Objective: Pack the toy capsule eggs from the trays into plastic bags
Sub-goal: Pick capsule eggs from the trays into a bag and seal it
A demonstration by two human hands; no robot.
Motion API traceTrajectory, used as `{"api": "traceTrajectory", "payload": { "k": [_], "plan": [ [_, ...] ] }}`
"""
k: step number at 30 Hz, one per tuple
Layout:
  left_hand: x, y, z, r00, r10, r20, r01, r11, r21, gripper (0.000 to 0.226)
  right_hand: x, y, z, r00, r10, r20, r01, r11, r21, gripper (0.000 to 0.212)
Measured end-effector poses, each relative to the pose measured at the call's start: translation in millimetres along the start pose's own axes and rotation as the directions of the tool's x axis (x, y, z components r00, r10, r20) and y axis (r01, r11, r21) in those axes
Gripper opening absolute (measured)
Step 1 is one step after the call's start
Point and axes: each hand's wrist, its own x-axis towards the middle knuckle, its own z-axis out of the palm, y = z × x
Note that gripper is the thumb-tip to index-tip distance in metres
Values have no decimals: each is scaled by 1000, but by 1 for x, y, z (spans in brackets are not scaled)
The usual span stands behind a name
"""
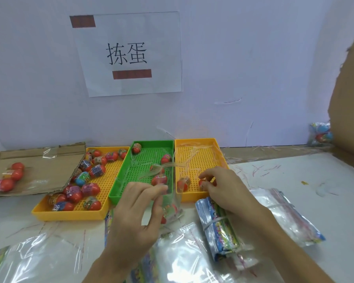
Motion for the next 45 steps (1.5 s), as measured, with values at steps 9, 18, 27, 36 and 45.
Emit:
{"api": "traceTrajectory", "payload": {
  "k": [9, 18, 27, 36, 45],
  "plan": [
    [1, -4, -1, 999, -38, -34, 39, 999, 23, 17, -7, -15, -13, 929, -75, -362, 191, 935, 298, 17],
    [0, -4, 0, 999, -49, -3, 49, 998, 29, 12, -35, -48, -26, 581, -288, -761, 642, 737, 211, 21],
    [2, 2, -3, 998, -48, 49, 48, 999, 13, 7, -37, -54, -7, 715, -531, -455, 633, 768, 99, 16],
    [2, -1, -3, 995, -88, 45, 89, 996, -6, 6, -36, -52, -6, 724, -598, -343, 649, 759, 49, 9],
    [3, -2, -3, 989, -137, 62, 141, 988, -60, 12, -37, -50, -9, 773, -614, -158, 633, 762, 139, 25]
  ]
}}
